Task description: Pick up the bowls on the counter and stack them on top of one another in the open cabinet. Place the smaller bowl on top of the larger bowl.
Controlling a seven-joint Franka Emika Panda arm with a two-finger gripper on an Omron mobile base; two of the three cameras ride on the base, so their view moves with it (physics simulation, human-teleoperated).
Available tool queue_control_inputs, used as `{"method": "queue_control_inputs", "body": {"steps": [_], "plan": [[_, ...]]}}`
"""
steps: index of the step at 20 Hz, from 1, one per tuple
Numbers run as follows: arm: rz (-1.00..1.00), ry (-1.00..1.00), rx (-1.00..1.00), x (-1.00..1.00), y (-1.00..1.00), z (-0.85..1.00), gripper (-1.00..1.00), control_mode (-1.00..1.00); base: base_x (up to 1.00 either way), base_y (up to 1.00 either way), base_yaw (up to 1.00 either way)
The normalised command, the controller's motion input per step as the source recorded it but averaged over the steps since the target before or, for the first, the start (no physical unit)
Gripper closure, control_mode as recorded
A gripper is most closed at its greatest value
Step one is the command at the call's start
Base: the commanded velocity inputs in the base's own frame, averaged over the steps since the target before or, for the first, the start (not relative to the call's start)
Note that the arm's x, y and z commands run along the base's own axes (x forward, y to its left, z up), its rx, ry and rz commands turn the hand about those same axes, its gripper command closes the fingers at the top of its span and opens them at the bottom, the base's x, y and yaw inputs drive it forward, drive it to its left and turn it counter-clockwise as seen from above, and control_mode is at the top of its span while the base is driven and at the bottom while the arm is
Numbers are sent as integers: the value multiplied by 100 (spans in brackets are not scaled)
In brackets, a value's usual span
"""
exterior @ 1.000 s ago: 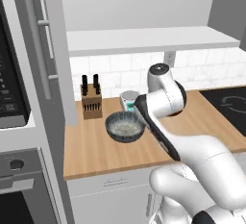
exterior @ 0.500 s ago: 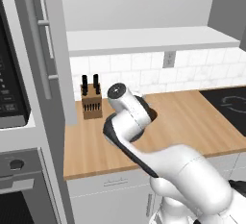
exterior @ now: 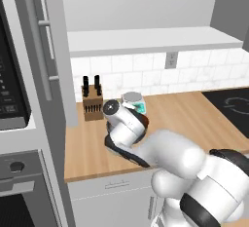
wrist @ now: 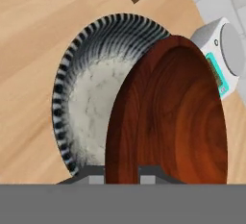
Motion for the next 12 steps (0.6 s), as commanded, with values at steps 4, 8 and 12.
{"method": "queue_control_inputs", "body": {"steps": [4, 8, 12], "plan": [[0, -3, 0, 43, 0, -39, 100, -100, 0, 0, 0], [0, 0, 0, 24, 5, -33, 100, -100, 0, 0, 0], [-2, 0, 0, 30, 12, -11, -100, -100, 0, 0, 0]]}}
